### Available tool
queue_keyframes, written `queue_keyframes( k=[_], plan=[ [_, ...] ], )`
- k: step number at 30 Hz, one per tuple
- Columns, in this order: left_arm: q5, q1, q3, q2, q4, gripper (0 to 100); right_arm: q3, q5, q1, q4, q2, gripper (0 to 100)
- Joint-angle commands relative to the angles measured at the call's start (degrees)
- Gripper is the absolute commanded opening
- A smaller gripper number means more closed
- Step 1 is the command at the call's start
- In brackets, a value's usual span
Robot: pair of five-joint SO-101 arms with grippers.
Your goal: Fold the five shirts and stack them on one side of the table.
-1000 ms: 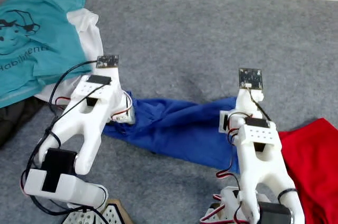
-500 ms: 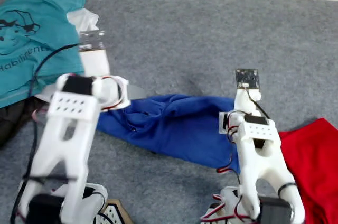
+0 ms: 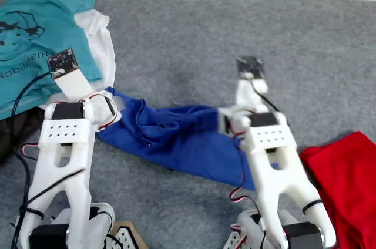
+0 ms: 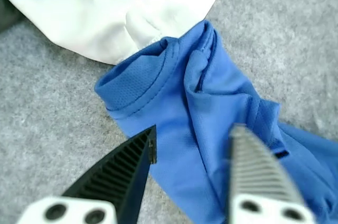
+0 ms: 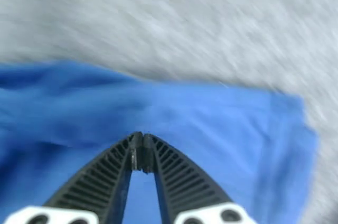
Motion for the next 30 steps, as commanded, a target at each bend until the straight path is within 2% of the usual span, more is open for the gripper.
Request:
queue_keyframes(
  k=[1, 4, 8, 13, 19, 30],
  plan=[
    [1.05, -2.07, 1.45, -1.71, -3.34, 5, -8.92, -4.92, -9.10, -1.54, -0.13, 0.6],
    [1.05, -4.00, 5.05, -1.71, -8.70, 0, -10.33, -6.59, -13.49, -8.13, 4.44, 0.6],
    [0.88, -4.70, 9.71, -1.71, -14.51, 1, -11.91, -6.42, -17.80, -16.04, 14.73, 0.6],
    [1.05, -4.70, 10.15, -1.71, -17.67, 1, -19.12, -6.42, -21.76, -17.45, 26.59, 0.6],
    [1.14, -4.35, 6.90, 0.75, -17.58, 1, -23.52, -6.42, -23.25, -17.45, 31.25, 0.6],
    [1.14, -5.23, -7.96, 22.73, -14.42, 1, -23.60, -6.77, -29.05, -15.25, 31.16, 0.6]
  ],
)
